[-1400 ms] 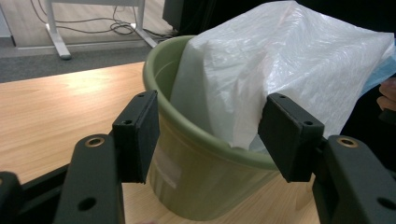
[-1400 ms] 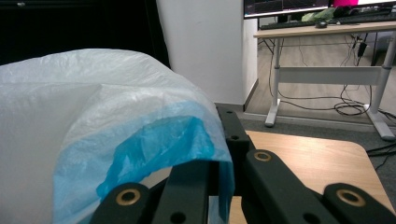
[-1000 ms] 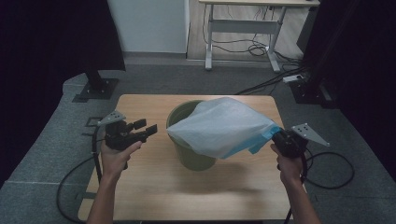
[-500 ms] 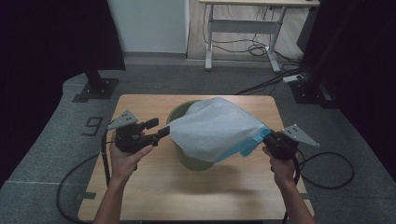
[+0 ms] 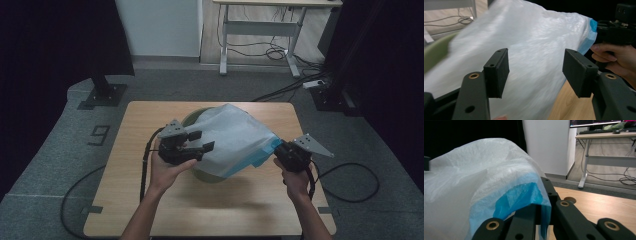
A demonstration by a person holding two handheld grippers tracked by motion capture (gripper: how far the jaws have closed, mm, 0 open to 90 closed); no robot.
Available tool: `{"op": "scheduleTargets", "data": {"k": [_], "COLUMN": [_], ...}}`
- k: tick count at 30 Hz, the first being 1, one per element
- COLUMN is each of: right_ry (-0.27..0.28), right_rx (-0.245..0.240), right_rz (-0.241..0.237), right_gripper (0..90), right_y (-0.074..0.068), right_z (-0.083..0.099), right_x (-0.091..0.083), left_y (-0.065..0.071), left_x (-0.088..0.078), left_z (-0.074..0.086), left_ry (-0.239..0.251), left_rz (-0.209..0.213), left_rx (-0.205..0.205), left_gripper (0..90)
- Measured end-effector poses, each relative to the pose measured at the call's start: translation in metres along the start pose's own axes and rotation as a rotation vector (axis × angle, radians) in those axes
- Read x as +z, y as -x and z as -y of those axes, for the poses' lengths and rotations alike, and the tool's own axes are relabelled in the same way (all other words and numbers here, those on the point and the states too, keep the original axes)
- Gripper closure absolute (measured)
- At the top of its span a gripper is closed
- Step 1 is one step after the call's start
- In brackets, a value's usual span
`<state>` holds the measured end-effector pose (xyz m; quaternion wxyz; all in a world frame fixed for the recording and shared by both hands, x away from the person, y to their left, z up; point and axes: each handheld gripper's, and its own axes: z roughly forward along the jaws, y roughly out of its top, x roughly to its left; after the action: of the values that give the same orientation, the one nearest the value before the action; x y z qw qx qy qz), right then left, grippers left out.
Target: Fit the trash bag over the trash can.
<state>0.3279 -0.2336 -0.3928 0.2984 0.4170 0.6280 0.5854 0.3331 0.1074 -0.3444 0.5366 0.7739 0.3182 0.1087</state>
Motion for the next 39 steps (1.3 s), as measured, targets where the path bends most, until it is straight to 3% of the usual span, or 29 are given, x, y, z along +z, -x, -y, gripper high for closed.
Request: {"op": "scheduleTargets", "data": {"k": [5,10,21,24,28,34,39], "right_ry": [-0.009,-0.006,-0.009,-0.012,-0.016,-0.02,-0.038], "right_rx": [-0.005,-0.004,-0.008,-0.009,-0.014,-0.018,-0.026], "right_rz": [-0.026,-0.051,-0.076,-0.078,-0.08,-0.088,-0.107], "right_gripper": [88.1,88.2,88.1,88.1,88.1,88.0,82.8], "right_y": [-0.008,-0.016,-0.026,-0.027,-0.027,-0.026,-0.023], "right_z": [0.004,0.006,0.005,0.004,0.003,0.003,0.006], "right_x": [0.002,0.005,0.011,0.011,0.012,0.012,0.01], "left_y": [0.011,0.017,0.022,0.022,0.022,0.02,0.017], "left_x": [0.017,0.03,0.045,0.046,0.046,0.046,0.043], "left_z": [-0.001,0.002,0.007,0.008,0.009,0.008,0.006], "left_ry": [-0.03,-0.052,-0.084,-0.084,-0.072,-0.059,-0.031], "left_rz": [0.021,0.049,0.035,0.022,0.029,0.055,0.076], "left_rx": [0.031,0.034,0.047,0.051,0.064,0.061,0.059], "left_gripper": [35.6,32.3,31.7,37.6,54.3,76.7,88.8]}}
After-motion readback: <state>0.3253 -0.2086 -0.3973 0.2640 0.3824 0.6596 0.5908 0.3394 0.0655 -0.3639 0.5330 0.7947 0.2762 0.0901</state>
